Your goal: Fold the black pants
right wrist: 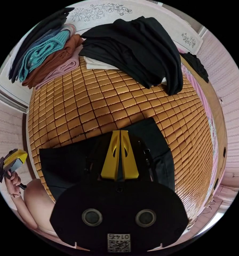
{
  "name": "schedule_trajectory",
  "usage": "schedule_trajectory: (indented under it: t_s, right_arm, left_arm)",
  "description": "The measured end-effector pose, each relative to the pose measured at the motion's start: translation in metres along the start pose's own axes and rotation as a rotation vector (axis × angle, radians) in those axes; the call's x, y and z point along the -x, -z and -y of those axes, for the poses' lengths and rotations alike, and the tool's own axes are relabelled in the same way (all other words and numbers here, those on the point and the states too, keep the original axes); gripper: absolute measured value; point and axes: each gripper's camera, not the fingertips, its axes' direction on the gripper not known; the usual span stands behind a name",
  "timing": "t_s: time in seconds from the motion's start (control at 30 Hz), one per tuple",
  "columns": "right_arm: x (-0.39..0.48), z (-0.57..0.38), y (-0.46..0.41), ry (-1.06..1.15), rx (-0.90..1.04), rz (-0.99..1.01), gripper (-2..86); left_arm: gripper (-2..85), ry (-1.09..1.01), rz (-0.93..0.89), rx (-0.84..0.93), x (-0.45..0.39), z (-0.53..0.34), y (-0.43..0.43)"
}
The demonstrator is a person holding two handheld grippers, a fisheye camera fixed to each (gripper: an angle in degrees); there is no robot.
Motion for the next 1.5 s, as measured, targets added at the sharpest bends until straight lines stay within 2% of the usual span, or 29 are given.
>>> schedule_trajectory:
  t_s: [0.03,0.13,0.2,0.27,0.33,0.4,0.5,0.57,0.63,0.73,0.77,0.87,0.9,0.97,1.0,1.07,1.13,1.27,1.33,1.4,1.5]
  right_arm:
    - [0.006,0.006,-0.002,0.044,0.019,-0.052,-0.8]
    - [0.012,0.009,-0.001,0.104,0.010,-0.121,-0.9]
    - [0.008,0.009,0.003,0.090,-0.006,-0.134,-1.0]
    - [-0.003,0.005,0.010,0.020,-0.049,-0.162,-1.0]
    - [-0.023,-0.007,0.013,-0.119,-0.064,-0.246,-1.0]
    - [-0.036,-0.016,0.002,-0.171,0.006,-0.202,-1.0]
    - [-0.043,-0.022,0.006,-0.170,-0.057,-0.051,-1.0]
    - [-0.041,-0.015,0.009,-0.140,-0.061,0.067,-1.0]
    - [-0.037,-0.018,0.027,-0.118,-0.134,0.150,-0.9]
    - [-0.039,-0.055,0.055,-0.117,-0.243,0.211,-0.8]
    - [-0.041,-0.068,0.060,-0.119,-0.261,0.218,-0.8]
    - [-0.061,-0.153,0.083,-0.179,-0.299,0.183,0.1]
    - [-0.073,-0.196,0.091,-0.229,-0.284,0.123,0.9]
    - [-0.092,-0.262,0.101,-0.344,-0.235,0.007,3.4]
    - [-0.108,-0.308,0.106,-0.439,-0.179,-0.066,5.5]
    - [-0.131,-0.372,0.113,-0.580,-0.062,-0.157,7.3]
    - [-0.161,-0.447,0.120,-0.779,0.073,-0.257,8.2]
    - [-0.190,-0.527,0.112,-1.003,0.126,-0.159,10.4]
    - [-0.199,-0.550,0.103,-1.051,0.073,0.007,10.4]
    - [-0.199,-0.559,0.102,-1.071,0.045,0.014,9.3]
    - [-0.195,-0.568,0.108,-1.025,0.051,-0.042,2.7]
  left_arm:
    - [8.2,-0.020,-0.017,0.024,-0.007,0.003,-0.009]
    - [11.2,-0.016,-0.072,0.051,-0.022,0.009,-0.032]
    - [7.6,-0.030,-0.043,0.104,-0.030,0.007,-0.052]
    - [0.4,-0.052,0.018,0.168,-0.035,0.003,-0.067]
    - [-0.4,-0.046,0.014,0.169,-0.037,0.001,-0.067]
    - [-0.7,-0.046,0.053,0.147,-0.040,-0.001,-0.064]
    - [-0.7,-0.021,0.189,0.009,-0.050,-0.007,-0.044]
    - [-0.3,0.013,0.368,-0.100,-0.057,-0.014,-0.031]
    - [1.2,0.061,0.432,-0.118,-0.057,-0.018,-0.029]
    - [1.8,0.077,0.420,-0.275,-0.069,-0.027,-0.012]
    - [1.2,0.036,0.431,-0.354,-0.082,-0.032,-0.005]
    - [0.1,-0.128,0.388,-0.425,-0.123,-0.038,-0.005]
    - [0.2,-0.170,0.350,-0.409,-0.132,-0.037,-0.009]
    - [0.9,-0.344,0.156,-0.284,-0.175,-0.032,-0.037]
    - [1.2,-0.381,0.105,-0.241,-0.187,-0.032,-0.046]
    - [3.3,-0.476,-0.128,-0.075,-0.235,-0.036,-0.085]
    - [4.2,-0.536,-0.245,0.060,-0.271,-0.044,-0.117]
    - [5.6,-0.678,-0.230,0.288,-0.342,-0.067,-0.183]
    - [6.1,-0.724,-0.211,0.379,-0.365,-0.075,-0.207]
    - [6.3,-0.767,-0.154,0.430,-0.384,-0.082,-0.229]
    - [5.6,-0.813,-0.041,0.525,-0.405,-0.092,-0.261]
